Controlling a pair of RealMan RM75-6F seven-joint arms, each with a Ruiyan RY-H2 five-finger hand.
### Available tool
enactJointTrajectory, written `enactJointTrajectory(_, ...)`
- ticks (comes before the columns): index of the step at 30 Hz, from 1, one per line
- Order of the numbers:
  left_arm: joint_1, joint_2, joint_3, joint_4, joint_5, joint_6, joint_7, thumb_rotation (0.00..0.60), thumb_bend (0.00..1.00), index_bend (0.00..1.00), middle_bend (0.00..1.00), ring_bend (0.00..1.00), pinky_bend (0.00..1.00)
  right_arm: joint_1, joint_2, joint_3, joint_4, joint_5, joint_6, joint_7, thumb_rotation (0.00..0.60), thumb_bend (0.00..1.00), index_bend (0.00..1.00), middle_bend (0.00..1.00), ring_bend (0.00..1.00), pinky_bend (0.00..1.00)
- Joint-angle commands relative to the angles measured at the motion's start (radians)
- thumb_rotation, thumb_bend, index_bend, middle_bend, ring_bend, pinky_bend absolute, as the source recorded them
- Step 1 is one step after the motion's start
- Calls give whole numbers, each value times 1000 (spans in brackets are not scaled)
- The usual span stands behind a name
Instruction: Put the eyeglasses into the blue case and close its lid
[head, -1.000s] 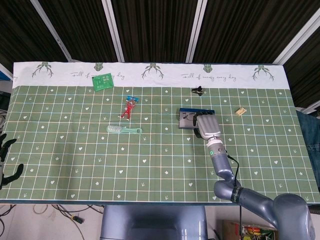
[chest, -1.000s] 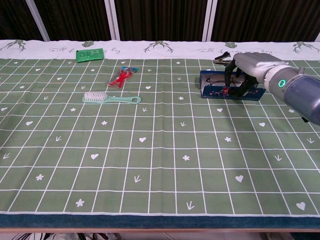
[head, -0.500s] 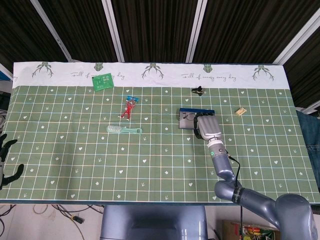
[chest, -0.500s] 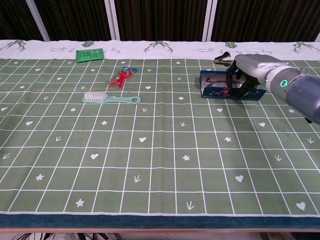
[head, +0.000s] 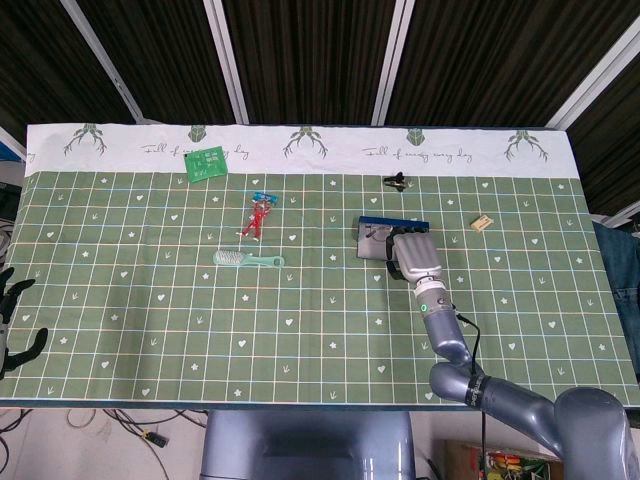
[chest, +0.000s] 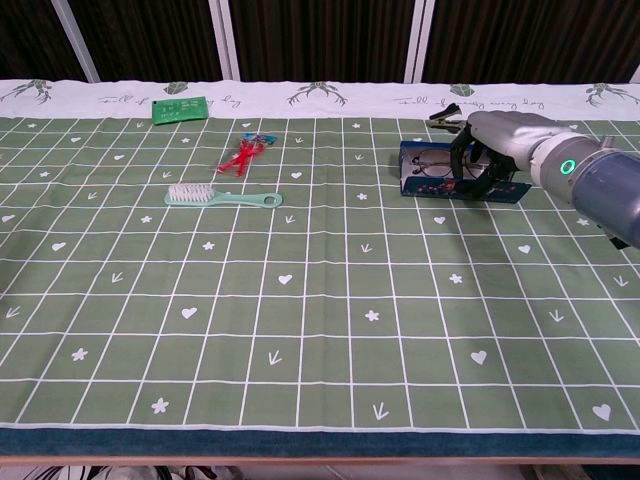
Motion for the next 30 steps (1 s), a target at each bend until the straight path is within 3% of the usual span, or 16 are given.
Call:
enactJointTrajectory(1,0,1,0,-1,-1,-2,-2,600,354,167,0,0,0,-15,24,-15,-45,-18,16,2,600,538,669,318,303,242)
enactJointTrajectory(16,0,-1,3,-4,4,0,4,600,354,171,0,0,0,-126,207,-126,-386,-90,124,-65,600,543,688,273,267,216)
enactJointTrajectory(30,1,-2,3,-3,4,4,6,600,354,172,0,0,0,-98,206,-104,-381,-61,109,-92,600,543,694,233,234,208)
